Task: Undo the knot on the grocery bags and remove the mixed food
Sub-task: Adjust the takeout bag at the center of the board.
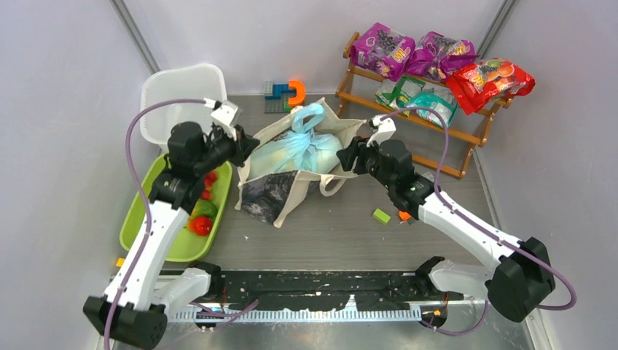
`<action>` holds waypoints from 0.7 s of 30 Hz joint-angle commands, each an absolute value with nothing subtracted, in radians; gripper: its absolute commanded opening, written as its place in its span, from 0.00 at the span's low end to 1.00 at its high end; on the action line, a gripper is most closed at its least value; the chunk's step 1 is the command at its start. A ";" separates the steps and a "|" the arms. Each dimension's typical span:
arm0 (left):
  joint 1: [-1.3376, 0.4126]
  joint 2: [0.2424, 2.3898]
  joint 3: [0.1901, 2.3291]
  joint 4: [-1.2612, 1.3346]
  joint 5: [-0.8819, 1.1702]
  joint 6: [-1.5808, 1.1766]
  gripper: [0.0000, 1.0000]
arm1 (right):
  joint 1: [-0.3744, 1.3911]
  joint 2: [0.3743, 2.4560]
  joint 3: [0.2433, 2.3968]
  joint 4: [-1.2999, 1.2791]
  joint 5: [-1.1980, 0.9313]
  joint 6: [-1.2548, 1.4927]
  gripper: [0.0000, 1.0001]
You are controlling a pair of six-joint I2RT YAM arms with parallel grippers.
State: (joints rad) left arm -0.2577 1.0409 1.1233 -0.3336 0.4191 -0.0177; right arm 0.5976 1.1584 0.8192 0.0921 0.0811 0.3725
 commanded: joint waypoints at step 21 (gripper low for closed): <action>-0.394 0.813 0.946 -0.230 0.302 -0.051 0.00 | 0.681 0.997 1.012 -0.053 -0.064 0.339 0.97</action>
